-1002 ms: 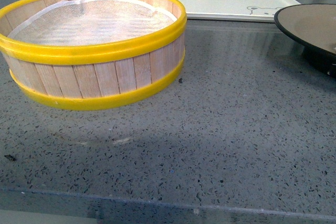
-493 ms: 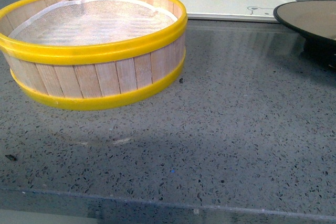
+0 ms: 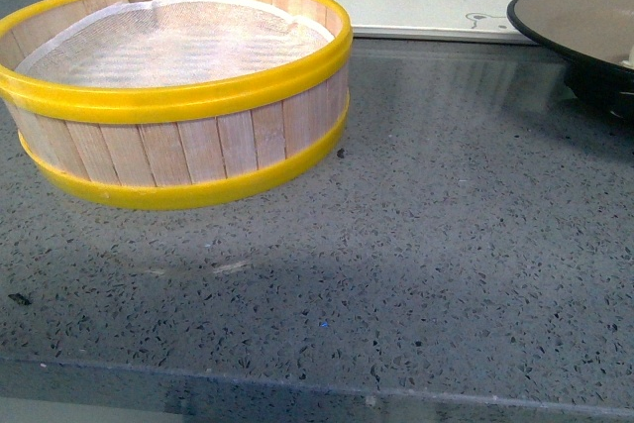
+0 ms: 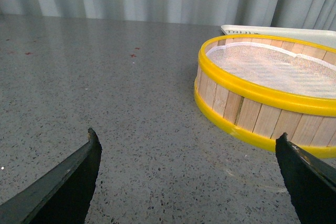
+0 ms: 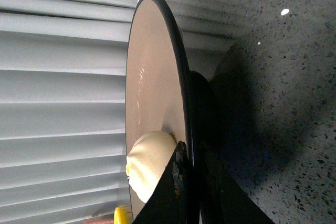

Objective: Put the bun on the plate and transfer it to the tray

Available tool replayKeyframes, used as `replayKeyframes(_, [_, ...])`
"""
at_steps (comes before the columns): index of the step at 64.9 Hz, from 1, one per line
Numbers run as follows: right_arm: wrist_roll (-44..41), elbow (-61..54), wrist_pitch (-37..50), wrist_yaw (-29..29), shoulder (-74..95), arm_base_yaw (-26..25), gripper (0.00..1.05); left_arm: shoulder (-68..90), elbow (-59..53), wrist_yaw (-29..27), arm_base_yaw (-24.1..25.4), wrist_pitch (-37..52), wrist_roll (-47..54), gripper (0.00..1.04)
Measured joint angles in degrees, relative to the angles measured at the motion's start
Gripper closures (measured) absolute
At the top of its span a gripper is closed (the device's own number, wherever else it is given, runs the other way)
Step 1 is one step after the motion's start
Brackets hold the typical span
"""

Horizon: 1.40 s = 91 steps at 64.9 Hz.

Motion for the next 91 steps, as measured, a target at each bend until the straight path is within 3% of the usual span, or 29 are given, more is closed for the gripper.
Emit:
replayKeyframes(23, [3.85,11.26,-0.28,4.17,5.86,4.98,1.02,0.0,0.0,0.0,0.0,0.0,-0.02,0.07])
replayKeyframes(52, [3.1,35.78,-8.5,7.82,23.54,8.52,1.02,0.0,0.0,0.02,0.0,0.0,-0.02,0.07])
replayKeyframes(91, [0.59,45.44,-13.38,10.4,33.66,12.92,1.02,0.0,0.0,0.02,0.0,0.0,-0.02,0.07])
